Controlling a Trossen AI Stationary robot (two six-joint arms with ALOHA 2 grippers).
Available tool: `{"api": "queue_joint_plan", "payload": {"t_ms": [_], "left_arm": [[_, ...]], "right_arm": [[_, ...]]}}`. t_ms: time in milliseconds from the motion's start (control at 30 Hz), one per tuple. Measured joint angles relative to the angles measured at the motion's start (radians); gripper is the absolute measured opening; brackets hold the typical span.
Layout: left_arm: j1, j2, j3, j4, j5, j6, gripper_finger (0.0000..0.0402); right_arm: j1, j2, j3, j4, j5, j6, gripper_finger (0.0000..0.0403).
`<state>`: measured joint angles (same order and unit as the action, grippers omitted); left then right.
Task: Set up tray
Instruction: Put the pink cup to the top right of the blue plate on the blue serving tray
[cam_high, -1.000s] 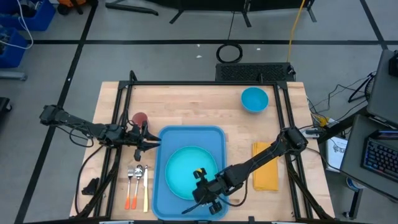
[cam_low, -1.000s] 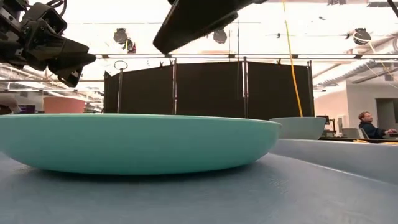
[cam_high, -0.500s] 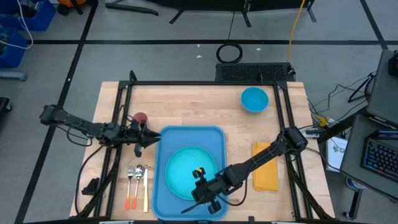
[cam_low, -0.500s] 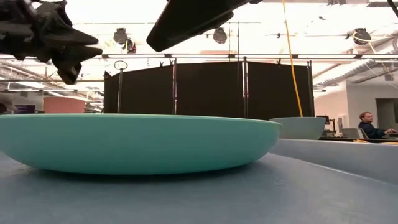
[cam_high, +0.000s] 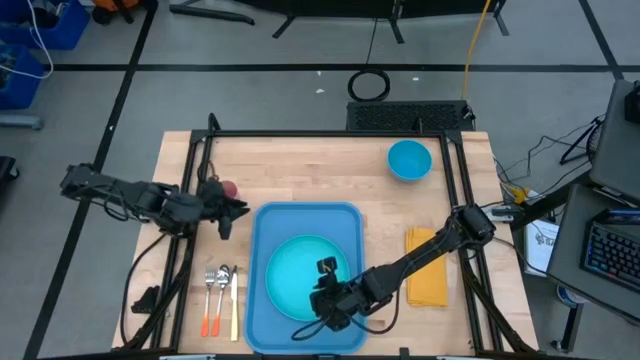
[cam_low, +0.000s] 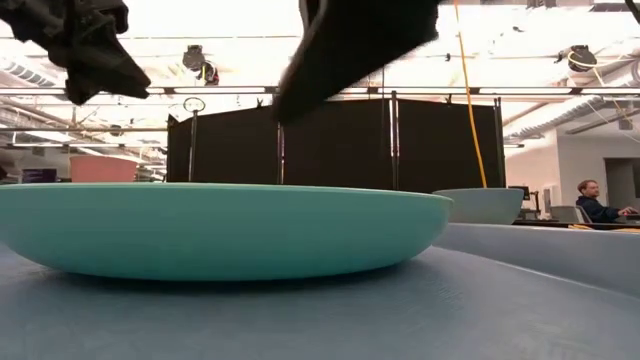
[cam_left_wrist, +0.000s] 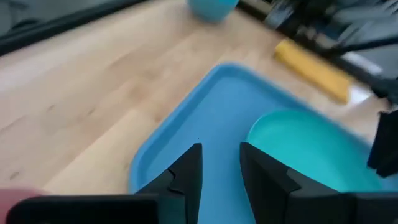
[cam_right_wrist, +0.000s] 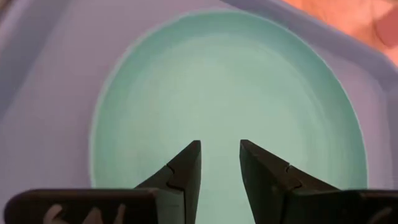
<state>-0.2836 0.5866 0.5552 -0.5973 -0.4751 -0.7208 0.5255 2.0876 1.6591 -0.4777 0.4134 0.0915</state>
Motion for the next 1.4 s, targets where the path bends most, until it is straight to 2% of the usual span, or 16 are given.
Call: {"api": "queue_joint_plan", "payload": {"t_ms": [133, 333, 467, 700, 800, 933, 1200, 1400], "left_arm": [[0.016, 0.126, 0.098, -0.187, 0.003, -0.078, 0.0111], [0.063, 0.263, 0.178, -0.308, 0.052, -0.127, 0.0115], [0.103, 0.295, 0.203, -0.364, 0.065, -0.148, 0.0139], [0.185, 0.296, 0.224, -0.411, 0.125, -0.164, 0.0207], [0.22, 0.315, 0.225, -0.47, 0.143, -0.164, 0.0219], [0.25, 0.34, 0.224, -0.54, 0.13, -0.172, 0.0215], [0.264, 0.365, 0.224, -0.522, 0.135, -0.149, 0.0188], [0.264, 0.375, 0.224, -0.508, 0.153, -0.126, 0.0182]], "right_arm": [[0.007, -0.001, -0.071, 0.053, 0.005, 0.024, 0.01], [0.034, -0.004, -0.131, 0.123, 0.005, 0.038, 0.01], [0.063, -0.005, -0.13, 0.144, 0.013, 0.038, 0.01], [0.12, -0.005, -0.131, 0.155, 0.062, 0.047, 0.01], [0.133, -0.005, -0.131, 0.157, 0.089, 0.05, 0.01], [0.145, -0.005, -0.131, 0.161, 0.088, 0.05, 0.01], [0.144, -0.005, -0.131, 0.164, 0.088, 0.054, 0.01], [0.144, -0.005, -0.131, 0.168, 0.088, 0.054, 0.01]]}}
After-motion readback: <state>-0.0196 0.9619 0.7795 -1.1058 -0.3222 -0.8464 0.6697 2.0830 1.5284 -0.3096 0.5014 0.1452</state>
